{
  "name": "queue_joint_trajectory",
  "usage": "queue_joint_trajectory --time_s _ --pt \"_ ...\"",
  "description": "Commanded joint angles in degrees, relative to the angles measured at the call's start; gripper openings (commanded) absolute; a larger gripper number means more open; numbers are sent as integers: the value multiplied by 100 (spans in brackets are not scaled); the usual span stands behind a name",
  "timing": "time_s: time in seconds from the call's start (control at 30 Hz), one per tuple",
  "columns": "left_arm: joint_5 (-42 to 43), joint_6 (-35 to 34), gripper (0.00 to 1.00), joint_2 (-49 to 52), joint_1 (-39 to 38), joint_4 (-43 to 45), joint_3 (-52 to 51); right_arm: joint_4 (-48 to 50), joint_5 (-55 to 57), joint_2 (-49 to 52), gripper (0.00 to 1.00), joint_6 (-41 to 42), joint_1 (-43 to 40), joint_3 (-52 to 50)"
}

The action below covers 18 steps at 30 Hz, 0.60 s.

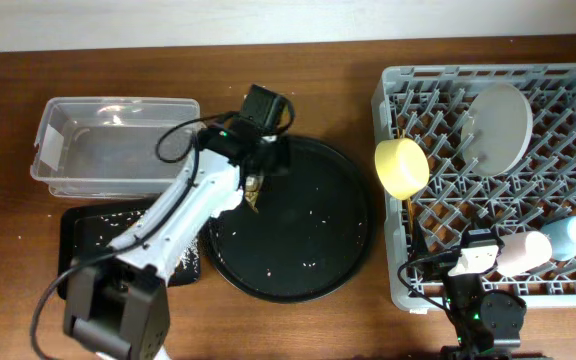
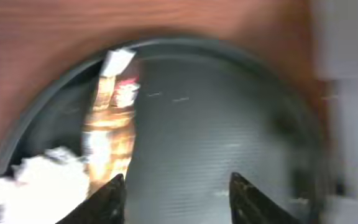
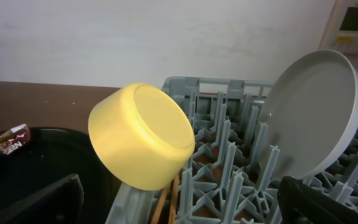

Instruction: Sort waste into correct bins and load items into the dishwasher rack

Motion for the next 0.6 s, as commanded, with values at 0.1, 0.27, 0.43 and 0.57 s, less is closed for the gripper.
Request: queue_joint_trajectory --time_s 0.1,0.27,0.43,0.57 --pt "-916 702 59 1314 107 -345 -24 -7 -9 -33 98 4 -28 -42" --pt "-704 702 0 1587 24 -483 -26 -9 -9 -33 98 4 -28 -42" --pt "-658 730 0 496 350 -2037 1617 -7 -9 -33 98 4 -28 -42" --pt "-1971 -557 0 229 1298 -2374 1596 -7 -9 -33 98 4 -28 -42"
